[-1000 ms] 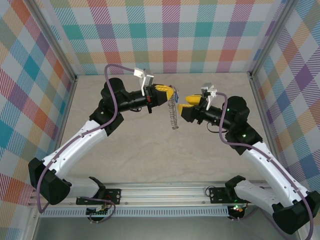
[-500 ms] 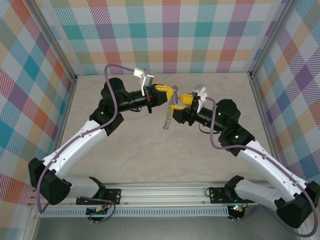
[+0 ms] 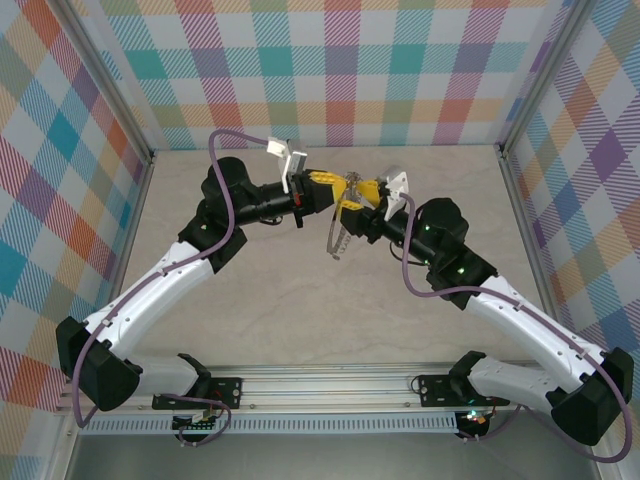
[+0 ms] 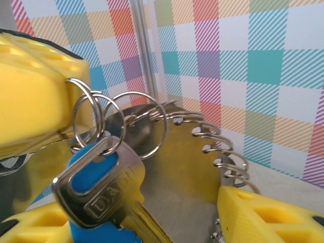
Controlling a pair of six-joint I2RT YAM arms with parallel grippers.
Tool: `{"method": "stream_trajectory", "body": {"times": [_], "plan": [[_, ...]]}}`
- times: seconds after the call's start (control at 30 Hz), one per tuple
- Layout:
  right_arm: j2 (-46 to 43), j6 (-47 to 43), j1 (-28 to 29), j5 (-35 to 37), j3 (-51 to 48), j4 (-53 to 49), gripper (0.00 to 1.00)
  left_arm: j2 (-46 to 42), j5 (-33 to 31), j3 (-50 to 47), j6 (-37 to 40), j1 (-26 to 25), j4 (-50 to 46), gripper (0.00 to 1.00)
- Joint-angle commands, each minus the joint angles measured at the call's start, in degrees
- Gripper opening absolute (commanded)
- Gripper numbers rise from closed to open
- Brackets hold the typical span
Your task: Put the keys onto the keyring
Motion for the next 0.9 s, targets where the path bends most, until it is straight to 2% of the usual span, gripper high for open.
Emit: {"method": "stream_trajectory", "body": {"times": [0.0, 0.33, 0.7, 0.8, 0.87], "plan": [[-1.4, -1.7, 0.2, 2.0, 1.1, 2.7, 0.58, -1.9, 0.4, -0.2, -0.8, -0.7, 3.8, 0.00], [-1.4, -2.5, 0.2, 1.3, 2.5, 1.4, 0.53, -1.8, 0.6, -0.2, -0.8, -0.7, 3.8, 0.00], [-2.8, -3.9, 0.2, 2.2, 3.3, -0.2, 0.53, -1.5, 0.6, -0.4, -0.9, -0.7, 4.0, 0.00], [-2.6, -3.9, 0.2, 1.8, 3.6, -0.7, 0.47, -1.3, 0.7, -0.3, -1.0, -0.7, 4.1, 0.00], [-2.6, -3.9, 0.2, 1.5, 3.7, -0.9, 0.39, -1.3, 0.7, -0.3, -1.1, -0.8, 4.2, 0.00]]}}
